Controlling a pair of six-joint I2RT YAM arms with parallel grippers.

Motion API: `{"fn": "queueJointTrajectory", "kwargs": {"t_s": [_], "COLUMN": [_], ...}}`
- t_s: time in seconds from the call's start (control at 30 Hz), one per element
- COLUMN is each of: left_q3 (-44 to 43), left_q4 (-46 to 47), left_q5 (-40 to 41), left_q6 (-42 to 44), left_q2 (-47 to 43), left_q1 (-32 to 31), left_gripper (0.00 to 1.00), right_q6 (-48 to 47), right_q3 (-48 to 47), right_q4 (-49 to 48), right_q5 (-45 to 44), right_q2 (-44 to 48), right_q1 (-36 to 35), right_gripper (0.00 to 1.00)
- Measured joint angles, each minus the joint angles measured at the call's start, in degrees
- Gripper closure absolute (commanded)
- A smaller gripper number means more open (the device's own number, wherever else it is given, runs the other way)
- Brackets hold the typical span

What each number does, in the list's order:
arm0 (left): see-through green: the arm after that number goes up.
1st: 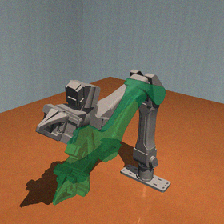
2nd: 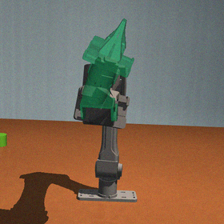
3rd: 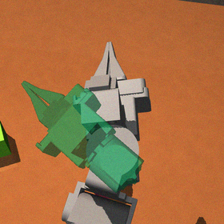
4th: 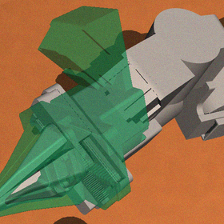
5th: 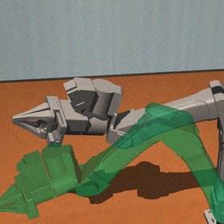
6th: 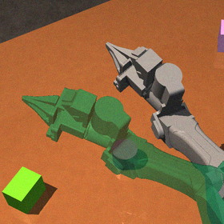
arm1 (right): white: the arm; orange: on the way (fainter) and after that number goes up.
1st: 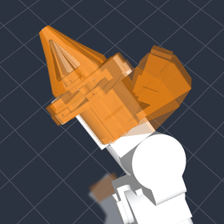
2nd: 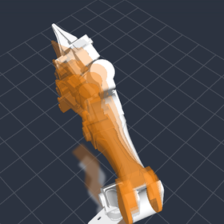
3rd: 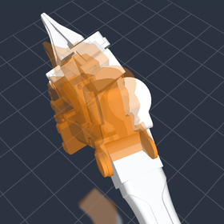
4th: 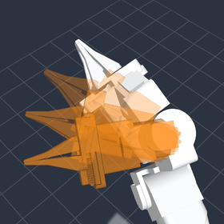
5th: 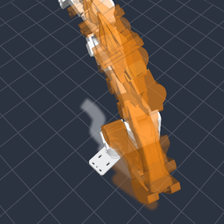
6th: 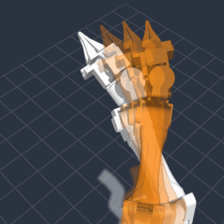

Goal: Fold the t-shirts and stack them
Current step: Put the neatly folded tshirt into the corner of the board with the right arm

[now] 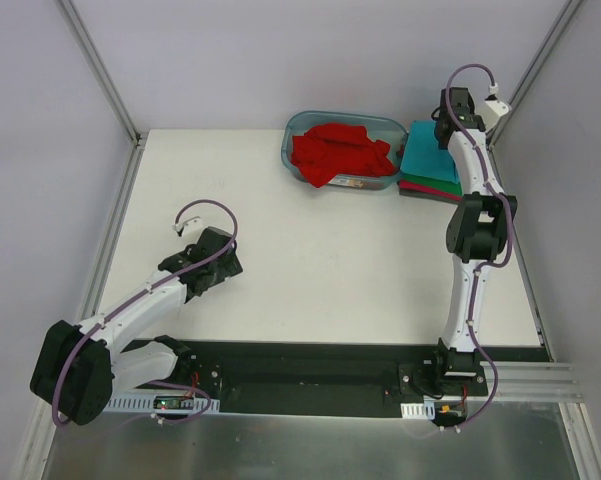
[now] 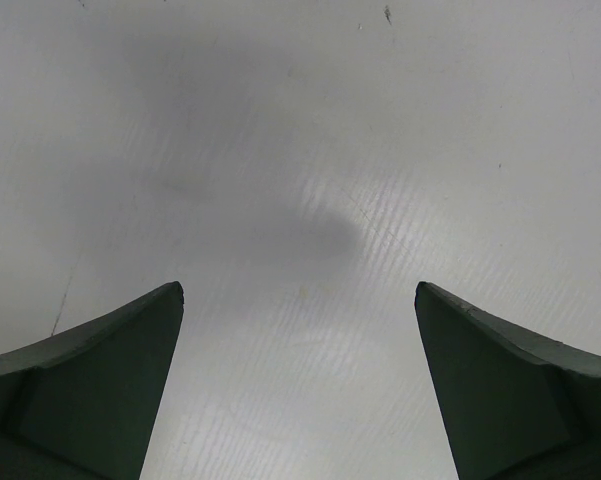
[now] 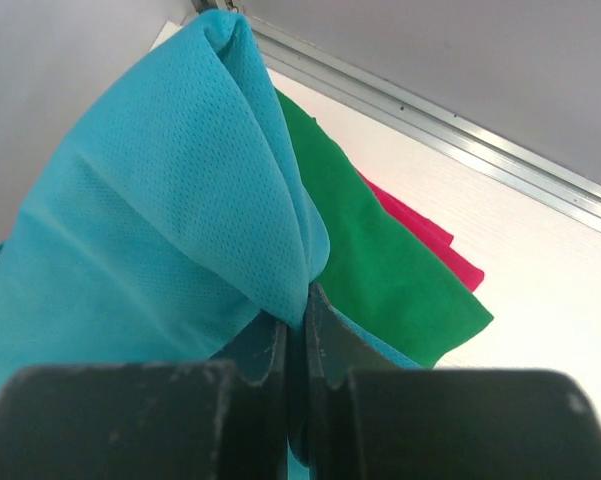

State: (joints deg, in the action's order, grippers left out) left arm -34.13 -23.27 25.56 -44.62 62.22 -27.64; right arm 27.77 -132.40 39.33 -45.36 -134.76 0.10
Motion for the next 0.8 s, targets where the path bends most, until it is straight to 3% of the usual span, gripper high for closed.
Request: {"fn": "queueJointTrajectory", "kwargs": {"t_s": [0.37, 0.47, 0.8], "left_q3": [-0.13, -0.13, -0.39], "left_q4": [0.02, 0.00, 0.02], "left_q5": [-0.02, -0.02, -0.07], "left_q6": [0.00, 0.00, 0.02], "left_q2": [0.37, 0.37, 0.94], "left_q1": [0.00, 0.00, 0.00], "left_gripper": [0.01, 0.01, 0.01], "right_q6": [-1.86, -4.37, -7.80], "right_q3": [0.96, 0.96, 4.11], "right_q4": [-0.46, -1.99, -4.96], "right_q5": [2.69, 2.97, 4.17], "right_q2": [-0.15, -0.66, -1.07], "right_q1": [1.31, 1.49, 2.91], "right_gripper": [0.99, 0.95, 0.22]}}
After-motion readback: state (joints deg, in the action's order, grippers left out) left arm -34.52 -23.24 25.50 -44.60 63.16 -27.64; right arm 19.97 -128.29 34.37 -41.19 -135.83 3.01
